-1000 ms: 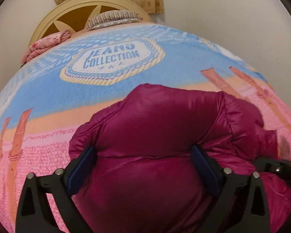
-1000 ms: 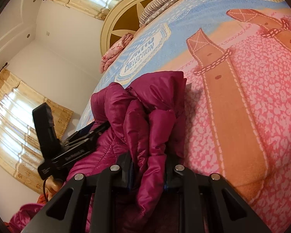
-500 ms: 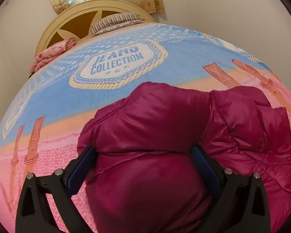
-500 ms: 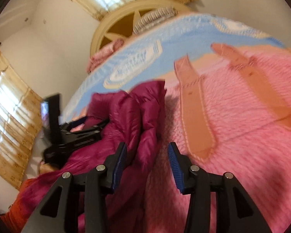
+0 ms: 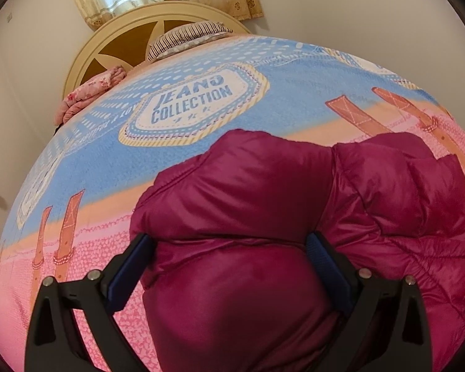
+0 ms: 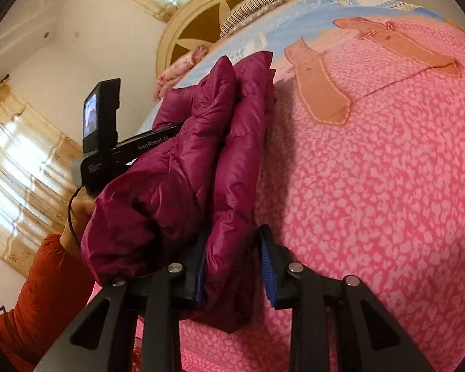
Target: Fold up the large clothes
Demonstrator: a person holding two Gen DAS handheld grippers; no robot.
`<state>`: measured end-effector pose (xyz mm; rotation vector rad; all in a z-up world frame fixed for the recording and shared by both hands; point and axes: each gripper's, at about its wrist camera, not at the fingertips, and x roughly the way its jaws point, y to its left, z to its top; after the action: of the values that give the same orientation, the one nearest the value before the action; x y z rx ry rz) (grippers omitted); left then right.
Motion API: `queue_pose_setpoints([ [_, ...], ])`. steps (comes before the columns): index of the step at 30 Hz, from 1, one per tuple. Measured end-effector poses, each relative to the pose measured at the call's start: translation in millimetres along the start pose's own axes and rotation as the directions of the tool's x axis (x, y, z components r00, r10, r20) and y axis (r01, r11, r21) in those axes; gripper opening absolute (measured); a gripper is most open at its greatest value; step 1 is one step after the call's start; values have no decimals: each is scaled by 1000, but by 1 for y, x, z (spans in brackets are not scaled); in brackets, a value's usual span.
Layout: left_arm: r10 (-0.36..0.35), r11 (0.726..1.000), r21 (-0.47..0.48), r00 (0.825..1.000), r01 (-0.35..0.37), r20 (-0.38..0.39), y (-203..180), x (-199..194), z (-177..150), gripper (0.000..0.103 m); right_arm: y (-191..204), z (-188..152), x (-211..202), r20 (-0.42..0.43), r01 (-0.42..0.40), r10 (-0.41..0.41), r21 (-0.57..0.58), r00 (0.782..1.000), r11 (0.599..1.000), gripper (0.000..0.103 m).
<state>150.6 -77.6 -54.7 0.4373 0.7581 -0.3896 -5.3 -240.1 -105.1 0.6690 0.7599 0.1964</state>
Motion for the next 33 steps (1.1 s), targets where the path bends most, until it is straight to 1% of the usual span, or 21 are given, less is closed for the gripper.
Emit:
queue_pose_setpoints([
  [3,-17,1000,-10,1000,17,-8,4,-6,1,101,2,3,-7,-28,0,0,-1,1000,1000,29],
  [4,-50,998,-39,999,49,-11,13,-12,2,101,2,3,-10,-33,5,-5,-3,999,1000,29],
  [5,-83,994,-72,997,83,1,23,-20,1,101,3,5,-17,-34,13,-14,-12,999,1000,31],
  [7,-114,986,-122,993,118,32,43,-34,-2,101,5,12,-35,-10,17,-18,-30,1000,999,31],
  [10,-106,976,-183,992,116,68,72,-52,-9,101,13,27,-60,55,40,-38,-43,998,998,31],
  [12,-111,963,-235,989,130,94,86,-62,-16,101,30,40,-73,98,23,-14,-88,995,996,31],
  [13,-117,957,-255,988,140,103,91,-65,-20,101,41,42,-75,104,16,-4,-107,995,994,31],
  [14,-122,947,-285,986,150,115,97,-68,-26,101,54,45,-73,106,-4,18,-135,994,991,31],
  [16,-108,936,-323,987,142,120,101,-69,-36,101,71,47,-62,81,-62,75,-163,994,985,31],
  [17,-93,930,-345,989,127,114,102,-68,-42,101,80,45,-52,51,-94,104,-175,993,980,31],
  [18,-89,925,-360,990,122,105,102,-66,-47,101,85,42,-41,18,-105,111,-187,994,977,31],
  [19,-90,918,-379,992,118,90,100,-62,-54,101,89,40,-30,0,-84,86,-202,996,976,31],
  [20,-97,914,-387,992,121,82,99,-59,-58,101,91,34,-20,-16,-38,35,-219,999,975,31],
  [22,-126,910,-389,990,143,67,94,-52,-64,101,82,23,-2,-50,39,-52,-228,997,973,31],
  [24,-141,912,-382,989,150,53,88,-47,-68,101,64,12,6,-63,31,-44,-188,997,982,28],
  [27,-172,900,-393,983,186,70,82,-43,-68,101,36,2,15,-36,-16,12,-117,999,993,26],
  [30,-190,890,-407,979,203,75,78,-39,-69,101,26,-6,16,0,-64,64,-83,998,995,24],
  [33,-213,872,-436,974,223,72,81,-37,-75,101,28,-3,16,0,-65,65,-58,998,996,24],
])
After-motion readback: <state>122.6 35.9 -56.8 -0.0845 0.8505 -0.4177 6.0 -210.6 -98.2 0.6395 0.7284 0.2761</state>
